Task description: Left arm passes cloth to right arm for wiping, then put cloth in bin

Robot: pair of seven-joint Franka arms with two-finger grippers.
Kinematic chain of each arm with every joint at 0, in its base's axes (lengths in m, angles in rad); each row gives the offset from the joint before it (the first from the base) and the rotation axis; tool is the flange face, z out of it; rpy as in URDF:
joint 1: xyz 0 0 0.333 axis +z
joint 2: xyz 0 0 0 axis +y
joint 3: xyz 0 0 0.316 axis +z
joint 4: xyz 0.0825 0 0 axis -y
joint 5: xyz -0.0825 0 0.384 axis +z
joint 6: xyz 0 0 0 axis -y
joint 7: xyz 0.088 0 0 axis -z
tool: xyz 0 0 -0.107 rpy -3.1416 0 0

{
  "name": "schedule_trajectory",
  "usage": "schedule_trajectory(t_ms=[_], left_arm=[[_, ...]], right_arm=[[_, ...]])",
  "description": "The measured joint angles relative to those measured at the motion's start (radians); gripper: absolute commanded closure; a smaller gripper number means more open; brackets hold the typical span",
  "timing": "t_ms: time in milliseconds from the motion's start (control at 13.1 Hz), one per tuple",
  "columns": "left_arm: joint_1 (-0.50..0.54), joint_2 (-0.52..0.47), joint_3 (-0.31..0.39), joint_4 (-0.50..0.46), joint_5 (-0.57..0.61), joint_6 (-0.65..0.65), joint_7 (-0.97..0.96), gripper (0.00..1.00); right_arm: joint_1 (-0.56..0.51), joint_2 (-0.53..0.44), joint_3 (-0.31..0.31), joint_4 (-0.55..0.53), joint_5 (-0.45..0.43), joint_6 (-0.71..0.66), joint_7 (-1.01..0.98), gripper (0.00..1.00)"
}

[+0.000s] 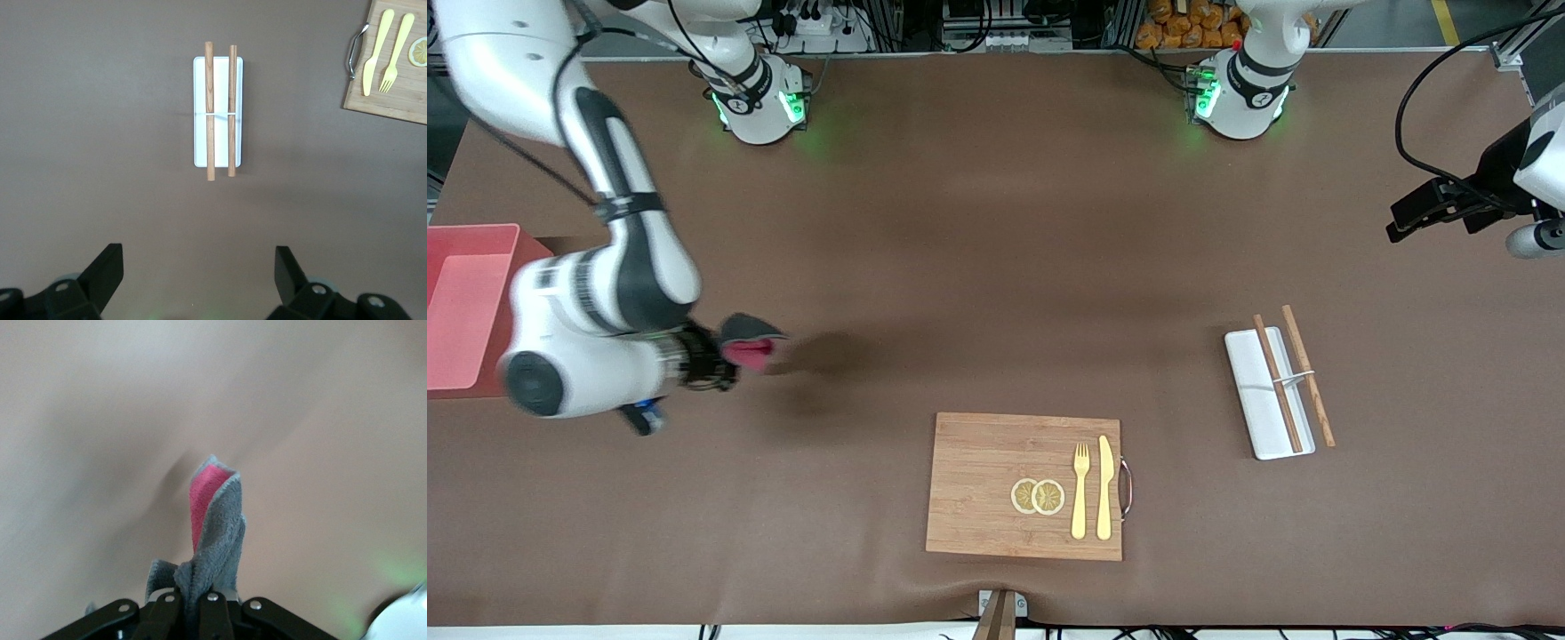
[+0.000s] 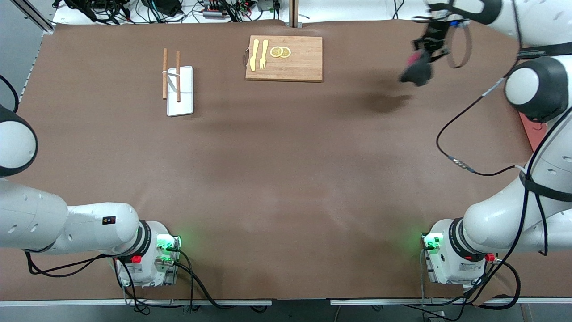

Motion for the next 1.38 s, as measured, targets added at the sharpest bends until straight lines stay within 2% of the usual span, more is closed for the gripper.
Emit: schedule_trajectory(t_ms=[77,460,766,919,1072,1302,1379], left_arm=[[0.0,0.0,0.0,0.0,0.0,0.0,0.0,0.0],[-0.002,0.002,-0.002,-0.002,0.0,0.002,0.0,0.0],[-0.004,0.003,-0.008,-0.002,0.0,0.004,0.0,0.0],[-0.004,0.003,-0.009,-0.002,0.0,0.005,0.0,0.0],[-0.004,0.003,-0.009,-0.002,0.0,0.005,0.0,0.0],[-0.004,0.003,-0.01,-0.002,-0.001,0.007,0.0,0.0],[-0.004,0.003,-0.01,-0.002,-0.001,0.007,0.0,0.0]], right_arm=[[-0.057,0.001,-0.004,0.0,-0.051,0.002,-0.108,1.0],[-0.315,0.005,-0.014,0.038,-0.192,0.038,-0.625,1.0],[-0.477,0.005,-0.015,0.128,-0.286,0.048,-0.932,1.0],[-0.543,0.007,-0.015,0.155,-0.33,0.141,-1.051,1.0],[-0.613,0.027,-0.016,0.156,-0.335,0.258,-1.127,1.0],[-0.687,0.118,-0.015,0.151,-0.336,0.404,-1.151,0.99],[-0.695,0.148,-0.015,0.146,-0.336,0.427,-1.151,0.55]])
